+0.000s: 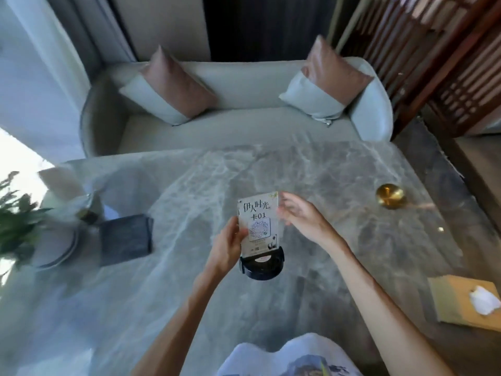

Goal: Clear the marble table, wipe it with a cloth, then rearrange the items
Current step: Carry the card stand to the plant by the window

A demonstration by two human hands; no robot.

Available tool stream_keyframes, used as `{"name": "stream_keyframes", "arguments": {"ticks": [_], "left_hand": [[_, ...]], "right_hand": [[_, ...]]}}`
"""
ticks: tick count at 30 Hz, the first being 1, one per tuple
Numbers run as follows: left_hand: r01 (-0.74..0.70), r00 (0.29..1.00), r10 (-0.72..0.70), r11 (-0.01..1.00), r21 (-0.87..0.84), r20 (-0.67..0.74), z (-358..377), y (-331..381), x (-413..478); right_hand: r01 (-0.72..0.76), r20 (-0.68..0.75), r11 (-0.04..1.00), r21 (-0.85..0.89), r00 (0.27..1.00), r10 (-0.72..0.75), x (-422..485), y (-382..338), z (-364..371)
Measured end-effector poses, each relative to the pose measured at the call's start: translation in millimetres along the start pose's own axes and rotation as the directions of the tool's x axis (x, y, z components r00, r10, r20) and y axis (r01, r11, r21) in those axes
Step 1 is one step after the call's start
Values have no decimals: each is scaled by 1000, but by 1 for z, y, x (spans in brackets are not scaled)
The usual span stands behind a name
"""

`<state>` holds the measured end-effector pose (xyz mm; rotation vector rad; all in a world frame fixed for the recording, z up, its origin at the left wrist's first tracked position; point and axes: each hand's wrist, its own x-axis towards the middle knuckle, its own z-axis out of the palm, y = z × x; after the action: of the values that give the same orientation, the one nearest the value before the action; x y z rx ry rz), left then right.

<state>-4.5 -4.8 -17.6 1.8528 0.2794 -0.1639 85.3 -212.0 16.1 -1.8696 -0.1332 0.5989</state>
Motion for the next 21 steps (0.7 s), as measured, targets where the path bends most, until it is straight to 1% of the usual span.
{"name": "stream_keyframes", "arguments": {"ticks": [2, 4, 7, 9, 12, 16, 19, 21], "left_hand": [[-1, 998, 3, 999, 32, -68, -49, -20, -20], [43, 989, -39, 999, 29, -146, -94, -40, -44], [122, 951, -132, 991, -52, -281, -156, -78, -81], [167, 925, -191, 981, -99, -328, -195, -97, -105], [253, 881, -296, 954, -161, -370, -248, -122, -140], [391, 788, -403, 912, -128, -465, -304, -154, -184], [404, 712, -450, 890, -211, -539, -344, -173, -208], [408, 670, -458, 885, -226, -585, -368, -189, -218]], "right_hand": [[-12, 96, 1000, -4, 995, 12, 11, -28, 60], [-20, 204, 996, -87, 978, 37, 22, -51, 119], [6, 317, 970, -245, 946, 74, 41, -69, 202], [76, 396, 946, -315, 916, 58, 54, -82, 257], [199, 534, 923, -329, 845, 8, 63, -106, 340], [421, 671, 838, -348, 736, -92, 64, -136, 439], [535, 738, 756, -378, 666, -103, 66, -154, 506], [576, 763, 716, -394, 639, -94, 64, -164, 545]]}}
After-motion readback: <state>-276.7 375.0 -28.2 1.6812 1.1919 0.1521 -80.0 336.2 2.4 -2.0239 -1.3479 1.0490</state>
